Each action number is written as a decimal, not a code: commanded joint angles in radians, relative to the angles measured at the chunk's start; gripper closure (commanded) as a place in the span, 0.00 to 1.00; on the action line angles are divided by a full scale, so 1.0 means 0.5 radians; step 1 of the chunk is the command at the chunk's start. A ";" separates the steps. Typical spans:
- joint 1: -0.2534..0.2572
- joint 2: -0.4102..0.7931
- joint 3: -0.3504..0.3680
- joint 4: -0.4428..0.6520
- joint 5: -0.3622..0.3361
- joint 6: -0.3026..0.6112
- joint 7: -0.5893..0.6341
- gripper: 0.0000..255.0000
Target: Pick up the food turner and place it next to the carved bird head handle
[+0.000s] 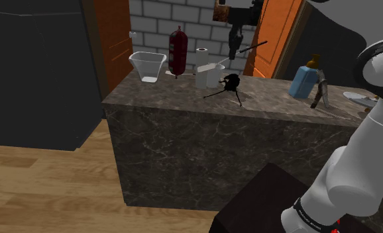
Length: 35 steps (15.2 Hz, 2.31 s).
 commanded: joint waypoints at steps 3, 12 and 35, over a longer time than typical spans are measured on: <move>-0.007 0.111 -0.005 0.268 0.010 -0.157 -0.015 1.00; -0.075 -0.191 -0.065 -0.006 -0.036 -0.176 -0.161 1.00; -0.301 -1.170 -0.395 -1.042 -0.367 -0.039 -0.731 1.00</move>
